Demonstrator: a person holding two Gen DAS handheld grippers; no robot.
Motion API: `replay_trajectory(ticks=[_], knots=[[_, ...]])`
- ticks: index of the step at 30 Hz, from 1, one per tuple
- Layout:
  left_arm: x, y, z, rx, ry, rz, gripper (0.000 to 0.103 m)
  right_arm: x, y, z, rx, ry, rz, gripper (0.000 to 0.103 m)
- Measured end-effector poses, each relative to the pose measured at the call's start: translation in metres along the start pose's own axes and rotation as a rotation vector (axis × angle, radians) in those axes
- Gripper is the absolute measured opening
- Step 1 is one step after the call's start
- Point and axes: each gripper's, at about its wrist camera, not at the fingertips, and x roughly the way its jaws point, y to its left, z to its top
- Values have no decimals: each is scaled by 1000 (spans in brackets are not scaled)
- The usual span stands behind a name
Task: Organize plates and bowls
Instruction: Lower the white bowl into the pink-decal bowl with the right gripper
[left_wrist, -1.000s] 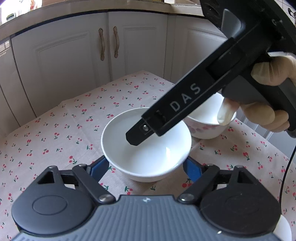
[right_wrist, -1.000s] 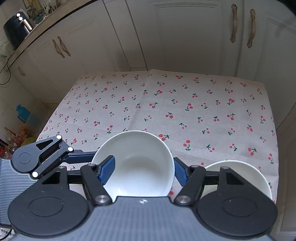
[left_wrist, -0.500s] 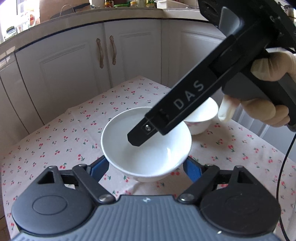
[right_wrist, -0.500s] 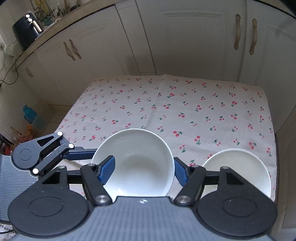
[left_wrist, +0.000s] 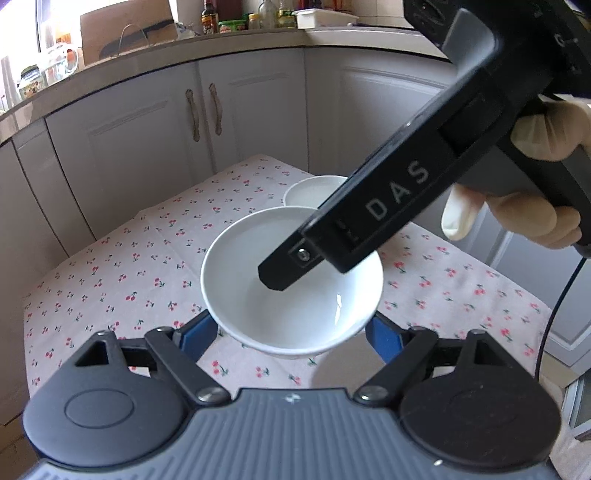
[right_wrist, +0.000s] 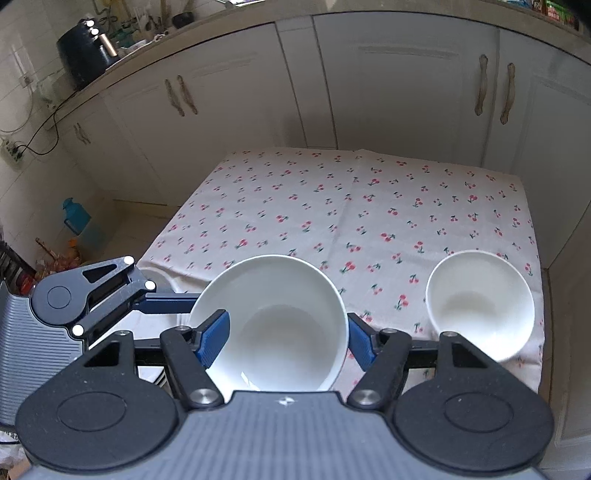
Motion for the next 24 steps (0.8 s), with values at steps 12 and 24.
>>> replay_trajectory(ticks=[12, 24], knots=[[-36, -27, -16, 11, -22, 4, 87, -35, 30, -30, -30, -20, -2, 73], [-45, -42, -27, 11, -15, -7, 86, -44, 39, -50, -32, -9, -11, 73]])
